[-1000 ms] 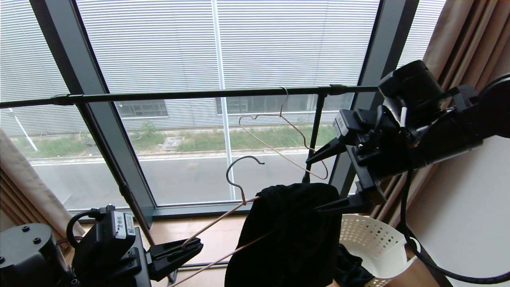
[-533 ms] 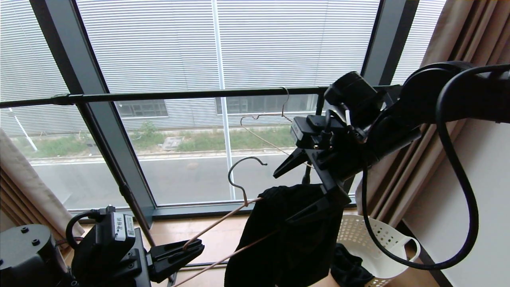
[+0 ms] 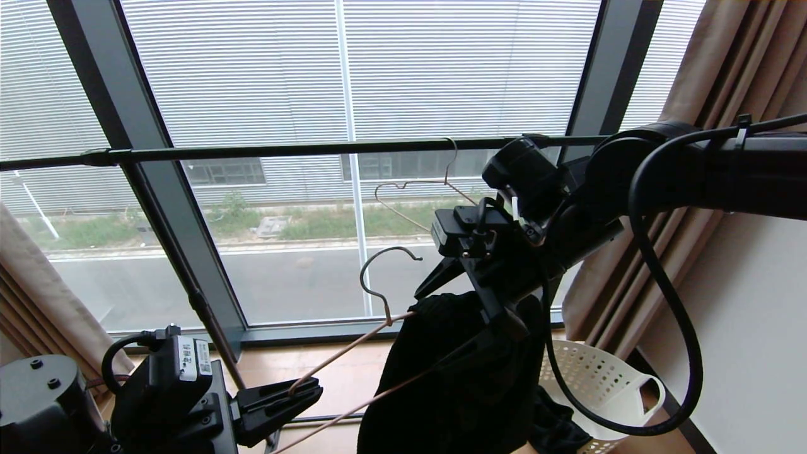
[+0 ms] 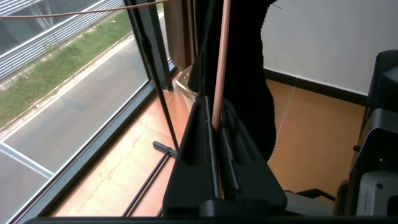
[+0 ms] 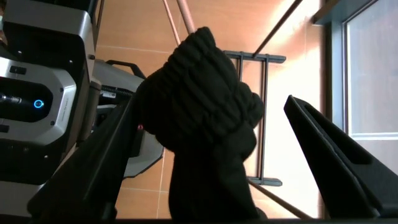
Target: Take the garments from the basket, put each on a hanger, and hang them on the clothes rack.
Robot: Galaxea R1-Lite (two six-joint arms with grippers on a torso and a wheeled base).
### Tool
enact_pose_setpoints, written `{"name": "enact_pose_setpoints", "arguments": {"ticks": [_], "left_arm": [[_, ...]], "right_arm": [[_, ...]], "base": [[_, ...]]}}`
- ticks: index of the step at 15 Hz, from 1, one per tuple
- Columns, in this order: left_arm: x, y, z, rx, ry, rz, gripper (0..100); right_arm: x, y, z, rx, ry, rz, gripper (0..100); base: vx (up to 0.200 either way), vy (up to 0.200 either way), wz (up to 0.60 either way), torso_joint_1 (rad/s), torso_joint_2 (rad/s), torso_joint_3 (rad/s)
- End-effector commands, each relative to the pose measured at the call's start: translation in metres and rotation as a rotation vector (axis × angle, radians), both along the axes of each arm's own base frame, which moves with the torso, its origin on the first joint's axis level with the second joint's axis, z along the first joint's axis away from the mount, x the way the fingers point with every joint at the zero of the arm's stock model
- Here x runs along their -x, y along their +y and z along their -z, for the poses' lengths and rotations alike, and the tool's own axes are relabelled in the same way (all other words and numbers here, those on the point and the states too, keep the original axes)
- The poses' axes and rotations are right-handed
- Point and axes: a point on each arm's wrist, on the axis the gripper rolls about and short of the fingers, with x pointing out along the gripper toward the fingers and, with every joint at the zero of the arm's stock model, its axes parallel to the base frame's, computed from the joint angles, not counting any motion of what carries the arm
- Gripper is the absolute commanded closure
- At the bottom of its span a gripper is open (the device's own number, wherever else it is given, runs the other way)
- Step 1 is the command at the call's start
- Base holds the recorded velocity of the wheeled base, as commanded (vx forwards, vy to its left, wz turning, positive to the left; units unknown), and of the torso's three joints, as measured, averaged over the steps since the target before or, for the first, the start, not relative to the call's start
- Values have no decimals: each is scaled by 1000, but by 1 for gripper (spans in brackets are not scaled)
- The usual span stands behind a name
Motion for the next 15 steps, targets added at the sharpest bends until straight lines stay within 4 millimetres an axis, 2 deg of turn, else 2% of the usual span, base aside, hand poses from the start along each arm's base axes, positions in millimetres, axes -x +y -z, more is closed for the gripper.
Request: {"name": "enact_pose_setpoints", "arguments": {"ticks": [1, 2, 3, 15], "left_arm": [[0, 0, 0, 0, 0, 0, 100], [0, 0, 0, -1, -2, 1, 100], [0, 0, 0, 0, 0, 0, 100], [0, 0, 1, 6, 14, -2, 100]], "right_arm": [[0, 1, 1, 2, 4, -2, 0], [0, 1, 1, 4, 4, -1, 0], [0, 1, 0, 1, 1, -2, 100], [4, 0, -2, 10, -4, -2, 100]], "base": [[0, 0, 0, 0, 0, 0], [0, 0, 0, 0, 0, 0], [0, 0, 0, 0, 0, 0], [0, 0, 0, 0, 0, 0]]}}
